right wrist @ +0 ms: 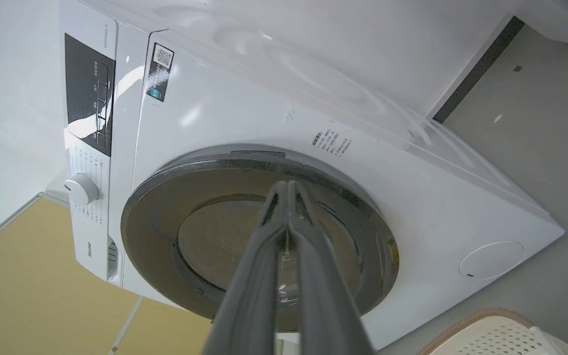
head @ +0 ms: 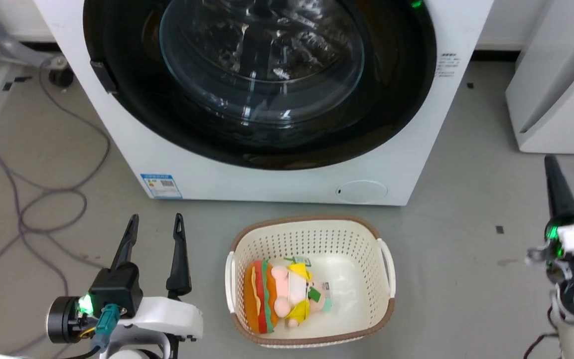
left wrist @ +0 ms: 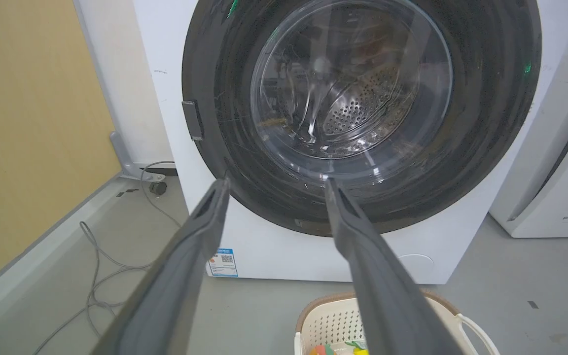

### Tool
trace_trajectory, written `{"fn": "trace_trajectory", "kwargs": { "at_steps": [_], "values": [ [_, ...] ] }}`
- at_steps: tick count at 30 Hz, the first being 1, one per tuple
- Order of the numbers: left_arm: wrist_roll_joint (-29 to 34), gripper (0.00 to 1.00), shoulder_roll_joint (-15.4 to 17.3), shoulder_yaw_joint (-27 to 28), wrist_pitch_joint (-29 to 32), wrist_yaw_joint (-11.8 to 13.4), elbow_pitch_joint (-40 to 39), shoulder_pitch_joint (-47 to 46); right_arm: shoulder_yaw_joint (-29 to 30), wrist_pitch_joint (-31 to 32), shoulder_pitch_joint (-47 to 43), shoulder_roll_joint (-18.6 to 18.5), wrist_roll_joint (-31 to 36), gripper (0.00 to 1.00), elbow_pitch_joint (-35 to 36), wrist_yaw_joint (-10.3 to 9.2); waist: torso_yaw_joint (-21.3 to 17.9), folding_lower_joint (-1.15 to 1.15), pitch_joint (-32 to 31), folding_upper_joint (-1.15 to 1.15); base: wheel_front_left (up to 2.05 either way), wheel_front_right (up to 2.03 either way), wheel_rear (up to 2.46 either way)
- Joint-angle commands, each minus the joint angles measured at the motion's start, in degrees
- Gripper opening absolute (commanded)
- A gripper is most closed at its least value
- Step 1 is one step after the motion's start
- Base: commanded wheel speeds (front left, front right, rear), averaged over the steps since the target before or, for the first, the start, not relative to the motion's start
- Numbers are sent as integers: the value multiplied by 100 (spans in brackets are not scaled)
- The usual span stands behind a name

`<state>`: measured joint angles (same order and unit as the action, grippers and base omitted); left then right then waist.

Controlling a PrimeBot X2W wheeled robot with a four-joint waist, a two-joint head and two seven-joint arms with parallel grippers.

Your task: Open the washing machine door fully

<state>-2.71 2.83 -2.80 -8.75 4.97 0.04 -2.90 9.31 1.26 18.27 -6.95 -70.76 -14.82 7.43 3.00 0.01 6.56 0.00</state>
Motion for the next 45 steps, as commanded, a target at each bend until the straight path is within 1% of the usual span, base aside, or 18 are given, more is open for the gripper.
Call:
{"fn": "trace_trajectory", "kwargs": {
  "at_steps": [1, 16, 25, 35, 40, 45],
  "values": [
    [7, 100, 4, -3, -65, 39, -31, -113, 23, 33, 251, -92, -215, 0, -127, 4, 52, -1, 109, 0, 0, 0, 0],
    [-69, 100, 4, -116, -244, 184, -113, -531, -132, 179, 2103, -632, -853, 0, -1326, 4, 349, -1, 850, 0, 0, 0, 0],
    [-141, 100, 5, -232, -352, 308, -149, -708, -560, 399, 3227, -856, -1018, 0, -1963, 5, 527, -1, 1193, 0, 0, 0, 0],
    [-249, 100, 5, -389, -472, 442, -177, -908, -939, 501, 4354, -1095, -1259, 0, -2658, 5, 753, -1, 1587, 0, 0, 0, 0],
    [-293, 100, 5, -458, -532, 517, -187, -980, -1143, 674, 4750, -1172, -1444, 0, -2908, 5, 852, -1, 1746, 0, 0, 0, 0],
    [-325, 100, 5, -504, -591, 576, -157, -1020, -1417, 1124, 4815, -1217, -1707, 0, -2958, 6, 909, -1, 1793, 0, 0, 0, 0]
  ]
}}
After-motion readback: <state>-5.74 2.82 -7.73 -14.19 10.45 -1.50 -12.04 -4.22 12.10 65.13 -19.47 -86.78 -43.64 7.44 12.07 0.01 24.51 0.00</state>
